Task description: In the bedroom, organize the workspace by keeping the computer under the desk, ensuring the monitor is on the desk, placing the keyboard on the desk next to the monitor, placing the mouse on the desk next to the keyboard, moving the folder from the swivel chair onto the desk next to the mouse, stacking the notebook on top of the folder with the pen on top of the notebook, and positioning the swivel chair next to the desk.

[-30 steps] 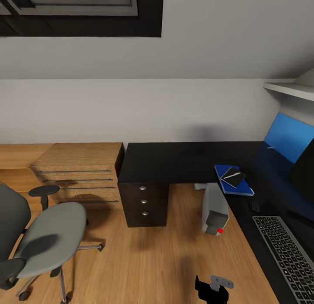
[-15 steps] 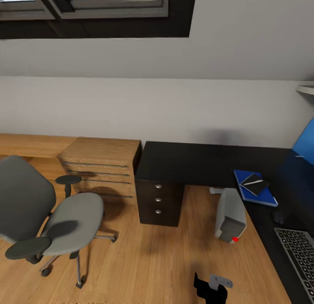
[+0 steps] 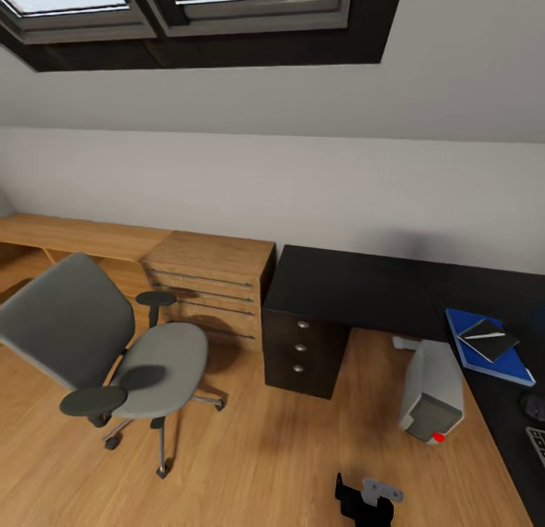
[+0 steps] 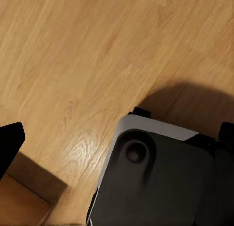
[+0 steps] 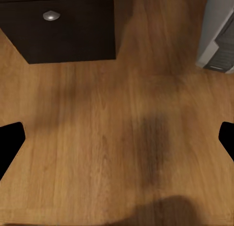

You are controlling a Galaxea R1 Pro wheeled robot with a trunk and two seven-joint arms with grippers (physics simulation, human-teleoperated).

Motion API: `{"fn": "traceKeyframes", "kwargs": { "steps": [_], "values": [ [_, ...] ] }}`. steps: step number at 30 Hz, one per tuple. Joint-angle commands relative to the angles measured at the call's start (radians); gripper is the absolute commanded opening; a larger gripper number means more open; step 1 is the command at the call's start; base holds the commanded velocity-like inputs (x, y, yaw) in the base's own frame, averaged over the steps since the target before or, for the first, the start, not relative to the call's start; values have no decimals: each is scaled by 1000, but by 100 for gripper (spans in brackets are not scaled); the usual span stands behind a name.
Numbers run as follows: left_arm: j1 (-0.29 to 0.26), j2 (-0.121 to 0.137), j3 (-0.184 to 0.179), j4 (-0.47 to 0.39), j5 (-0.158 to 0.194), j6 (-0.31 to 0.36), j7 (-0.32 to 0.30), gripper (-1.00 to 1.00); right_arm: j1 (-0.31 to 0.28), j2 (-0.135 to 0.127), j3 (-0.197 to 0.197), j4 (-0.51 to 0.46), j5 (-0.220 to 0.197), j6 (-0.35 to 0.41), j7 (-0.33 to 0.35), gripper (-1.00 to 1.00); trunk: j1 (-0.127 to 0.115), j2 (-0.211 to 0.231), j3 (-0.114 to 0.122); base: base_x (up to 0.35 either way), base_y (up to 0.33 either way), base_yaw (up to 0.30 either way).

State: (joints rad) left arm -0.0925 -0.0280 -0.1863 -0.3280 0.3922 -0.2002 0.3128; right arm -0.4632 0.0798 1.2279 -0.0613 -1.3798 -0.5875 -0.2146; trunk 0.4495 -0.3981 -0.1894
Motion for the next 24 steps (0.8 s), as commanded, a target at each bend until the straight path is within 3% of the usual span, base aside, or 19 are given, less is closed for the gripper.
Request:
{"fn": "traceKeyframes", "kwargs": {
  "steps": [1, 7, 13, 20, 24],
  "values": [
    [-1, 0, -9, 1, 8, -4, 6, 100, 0, 0, 8, -1, -2, -2, -9, 100, 1, -2, -2, 0, 0, 282],
    [-1, 0, -8, 3, 8, -6, 6, 100, 2, 4, 8, 0, 1, -4, -9, 100, 1, -2, -2, 0, 0, 283],
    [-1, 0, -8, 3, 8, -8, 6, 100, 13, 4, 8, 2, 2, -88, -9, 100, 1, -2, -2, 0, 0, 283],
    [-1, -4, -3, 3, 12, -110, 7, 100, 35, 1, 6, 6, 2, -156, -9, 100, 1, -2, -2, 0, 0, 283],
    [-1, -6, -3, 3, 13, -116, 8, 100, 36, -2, 5, 20, 2, -168, -9, 100, 1, -2, -2, 0, 0, 283]
  ]
}}
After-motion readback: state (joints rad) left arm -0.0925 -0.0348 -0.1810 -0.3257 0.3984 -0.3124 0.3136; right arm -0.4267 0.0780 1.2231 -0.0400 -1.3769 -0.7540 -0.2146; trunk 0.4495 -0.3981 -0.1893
